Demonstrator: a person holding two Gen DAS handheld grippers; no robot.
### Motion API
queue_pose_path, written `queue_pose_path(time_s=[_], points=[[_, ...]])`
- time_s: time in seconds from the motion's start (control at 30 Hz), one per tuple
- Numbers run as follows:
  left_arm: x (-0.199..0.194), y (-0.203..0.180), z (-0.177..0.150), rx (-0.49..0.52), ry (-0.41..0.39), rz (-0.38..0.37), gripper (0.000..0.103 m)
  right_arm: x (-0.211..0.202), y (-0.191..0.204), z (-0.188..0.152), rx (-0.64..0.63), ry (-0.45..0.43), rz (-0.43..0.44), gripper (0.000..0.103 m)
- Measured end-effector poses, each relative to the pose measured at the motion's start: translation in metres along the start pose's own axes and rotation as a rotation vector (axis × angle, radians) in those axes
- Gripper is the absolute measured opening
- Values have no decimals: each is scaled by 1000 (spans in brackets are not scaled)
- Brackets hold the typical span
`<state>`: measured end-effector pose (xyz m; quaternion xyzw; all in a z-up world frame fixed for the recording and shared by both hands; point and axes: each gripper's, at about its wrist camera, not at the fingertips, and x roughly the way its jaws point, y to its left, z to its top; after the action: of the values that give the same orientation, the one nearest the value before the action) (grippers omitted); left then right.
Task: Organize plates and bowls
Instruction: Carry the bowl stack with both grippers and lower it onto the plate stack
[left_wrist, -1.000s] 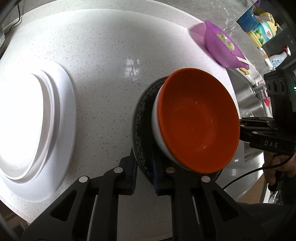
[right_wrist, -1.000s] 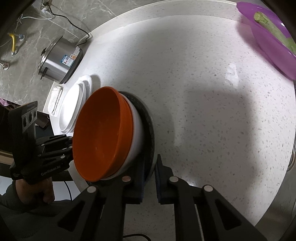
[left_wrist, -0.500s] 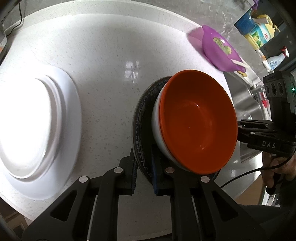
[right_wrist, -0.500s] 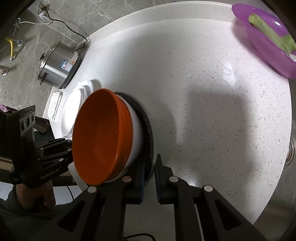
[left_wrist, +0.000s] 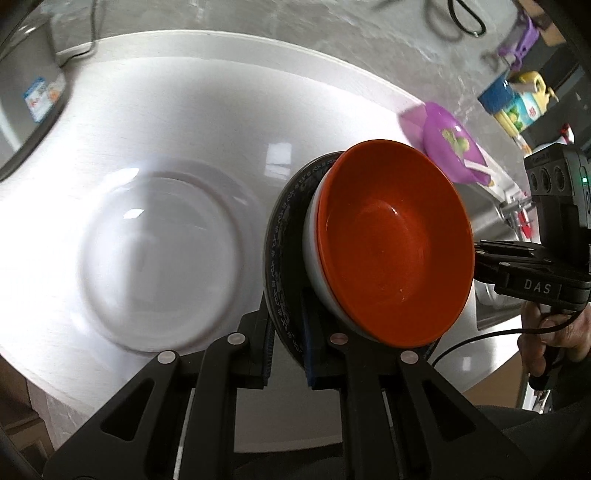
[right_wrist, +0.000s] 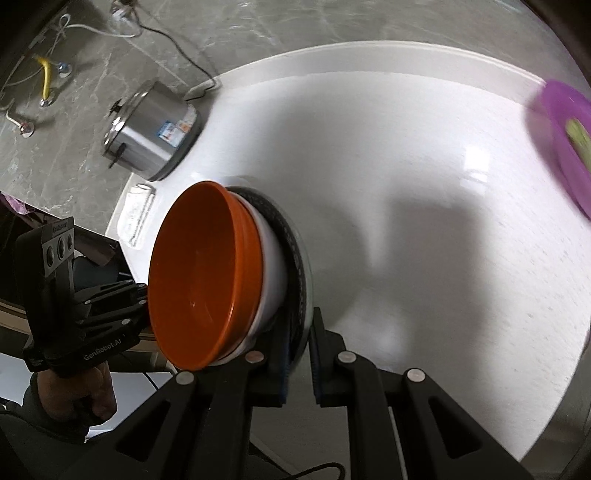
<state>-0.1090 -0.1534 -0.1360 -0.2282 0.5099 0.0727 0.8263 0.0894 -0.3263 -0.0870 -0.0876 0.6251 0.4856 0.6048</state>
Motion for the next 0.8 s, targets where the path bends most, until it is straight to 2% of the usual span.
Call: queue_pose_path(time_s=[0.23, 0.37, 0.5, 0.8], points=[[-48, 76, 14, -5, -26, 11, 10, 22, 74, 29, -24, -20, 15, 12], [-59, 113, 24, 0, -25, 19, 10, 40, 104, 46, -27, -21, 15, 12], [-53, 148, 28, 2, -2, 11, 10, 60, 118, 57, -10, -12, 5, 12], [-5, 181, 30, 24, 59, -25, 11, 97, 109, 55, 66, 7, -49, 12]])
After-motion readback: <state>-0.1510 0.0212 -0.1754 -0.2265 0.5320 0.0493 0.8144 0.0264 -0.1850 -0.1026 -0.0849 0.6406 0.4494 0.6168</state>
